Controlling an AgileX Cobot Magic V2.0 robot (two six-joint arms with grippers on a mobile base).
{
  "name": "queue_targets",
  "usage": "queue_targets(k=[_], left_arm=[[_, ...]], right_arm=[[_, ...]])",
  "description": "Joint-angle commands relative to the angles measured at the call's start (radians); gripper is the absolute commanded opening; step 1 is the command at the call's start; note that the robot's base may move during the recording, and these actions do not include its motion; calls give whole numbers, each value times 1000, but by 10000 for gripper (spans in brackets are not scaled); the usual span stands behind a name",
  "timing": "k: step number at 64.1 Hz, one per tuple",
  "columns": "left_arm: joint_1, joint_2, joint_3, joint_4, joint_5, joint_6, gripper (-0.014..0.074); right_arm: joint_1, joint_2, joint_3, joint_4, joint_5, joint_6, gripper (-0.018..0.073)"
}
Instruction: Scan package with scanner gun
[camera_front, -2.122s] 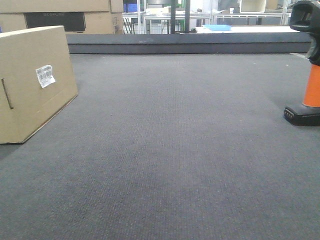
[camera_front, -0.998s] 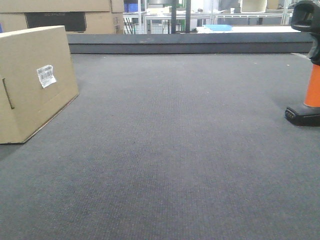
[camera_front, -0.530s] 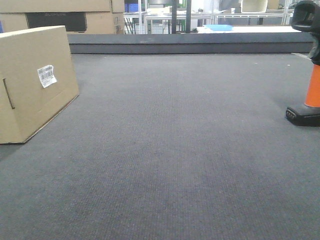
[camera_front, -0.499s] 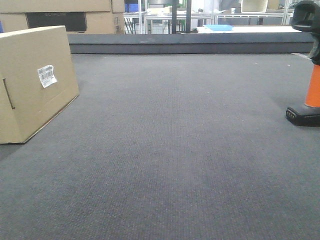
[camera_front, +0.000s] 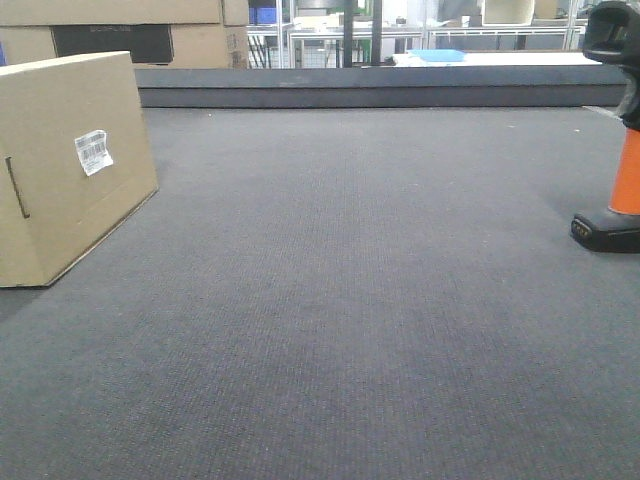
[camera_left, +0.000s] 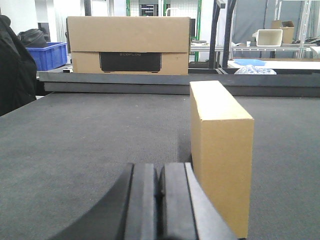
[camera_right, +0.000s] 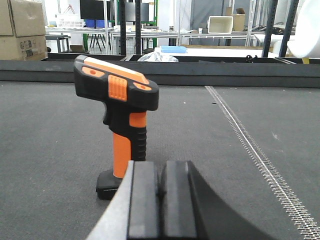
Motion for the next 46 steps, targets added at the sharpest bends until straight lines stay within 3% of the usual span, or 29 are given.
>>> queue_targets(k=[1,46], left_arm=[[-6,-4,-2,-7,-17,0,-111],[-6,-4,-2,-7,-17,0,-111]], right_arm=[[0,-4,0,-8,-15,1,-154],[0,-4,0,-8,-15,1,-154]])
